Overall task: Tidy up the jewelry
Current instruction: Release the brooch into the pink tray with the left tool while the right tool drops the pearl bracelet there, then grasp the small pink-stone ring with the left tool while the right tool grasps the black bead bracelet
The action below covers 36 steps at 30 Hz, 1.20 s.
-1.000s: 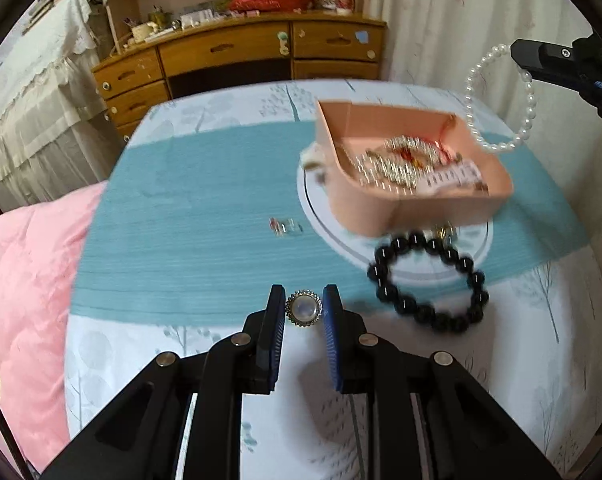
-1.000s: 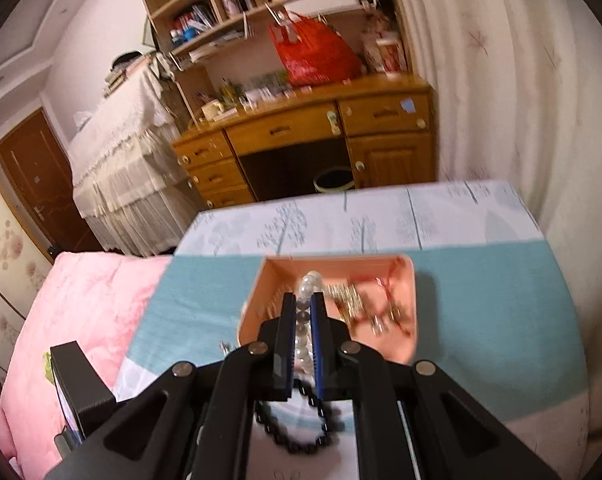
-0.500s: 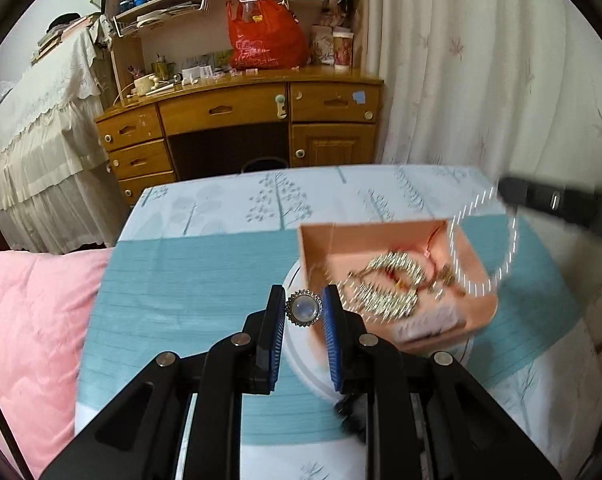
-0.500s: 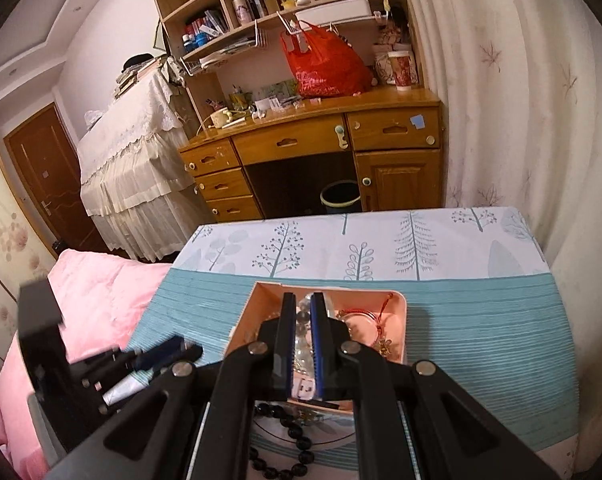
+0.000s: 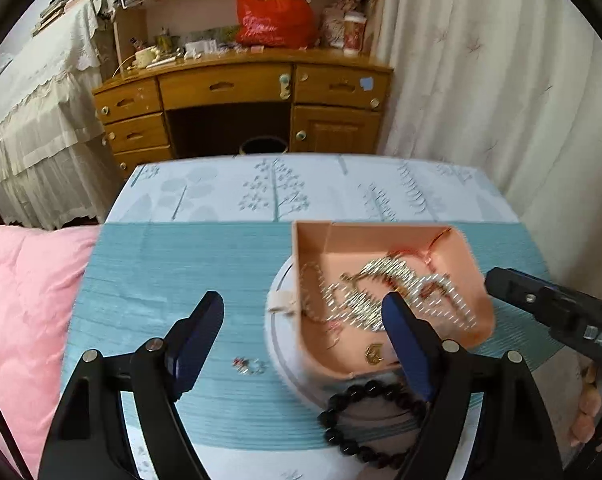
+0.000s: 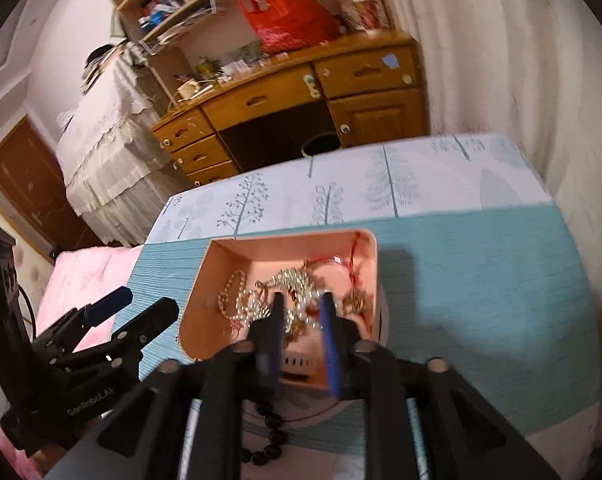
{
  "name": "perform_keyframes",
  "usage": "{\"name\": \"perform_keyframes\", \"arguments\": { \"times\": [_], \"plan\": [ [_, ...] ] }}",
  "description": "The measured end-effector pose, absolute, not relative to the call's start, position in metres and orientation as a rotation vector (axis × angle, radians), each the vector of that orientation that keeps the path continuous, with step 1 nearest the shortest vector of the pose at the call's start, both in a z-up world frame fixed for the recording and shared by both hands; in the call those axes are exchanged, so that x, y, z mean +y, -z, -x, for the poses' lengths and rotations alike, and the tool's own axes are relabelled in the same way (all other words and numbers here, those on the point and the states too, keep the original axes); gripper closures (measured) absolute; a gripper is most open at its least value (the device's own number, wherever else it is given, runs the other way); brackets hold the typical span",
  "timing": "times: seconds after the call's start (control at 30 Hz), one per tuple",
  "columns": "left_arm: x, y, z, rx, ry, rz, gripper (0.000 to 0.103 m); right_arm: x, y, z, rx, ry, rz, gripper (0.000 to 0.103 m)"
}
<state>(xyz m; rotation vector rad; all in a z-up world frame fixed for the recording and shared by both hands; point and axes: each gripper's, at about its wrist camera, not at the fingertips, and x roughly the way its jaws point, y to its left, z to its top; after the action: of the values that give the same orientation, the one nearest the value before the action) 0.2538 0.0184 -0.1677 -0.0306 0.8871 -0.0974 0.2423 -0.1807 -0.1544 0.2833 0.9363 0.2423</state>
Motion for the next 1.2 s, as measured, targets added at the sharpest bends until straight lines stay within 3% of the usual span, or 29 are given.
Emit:
{"name": "perform_keyframes", "arguments": {
  "times": [0.03, 0.1, 0.27, 0.37, 0.77, 1.0, 1.2],
  "plan": [
    [0.021, 0.171, -0.253, 0.902, 0.090, 0.028, 0.023, -0.181, 0.157, -0.240, 0.941, -0.225, -0.291, 0.048],
    [0.027, 0.179, -0.250, 0.930, 0.088, 0.035, 0.023, -0.180, 0.162, -0.233, 0.946, -0.171, -0.285, 0.037],
    [0.039, 0.203, -0.244, 1.002, 0.118, 0.047, 0.022, -0.180, 0.181, -0.210, 0.987, -0.067, -0.326, 0.033],
    [0.047, 0.210, -0.240, 1.019, 0.127, 0.045, 0.021, -0.179, 0.192, -0.191, 1.000, -0.009, -0.404, 0.022],
    [0.064, 0.238, -0.250, 1.081, 0.281, -0.057, 0.021, -0.112, 0.222, -0.145, 1.065, 0.098, -0.324, 0.020],
    [0.065, 0.247, -0.254, 1.041, 0.424, -0.142, 0.022, -0.075, 0.229, -0.143, 1.020, 0.216, -0.256, 0.007],
    [0.073, 0.250, -0.261, 0.995, 0.485, -0.161, 0.035, -0.044, 0.231, -0.149, 0.960, 0.279, -0.169, 0.005]
  ]
}}
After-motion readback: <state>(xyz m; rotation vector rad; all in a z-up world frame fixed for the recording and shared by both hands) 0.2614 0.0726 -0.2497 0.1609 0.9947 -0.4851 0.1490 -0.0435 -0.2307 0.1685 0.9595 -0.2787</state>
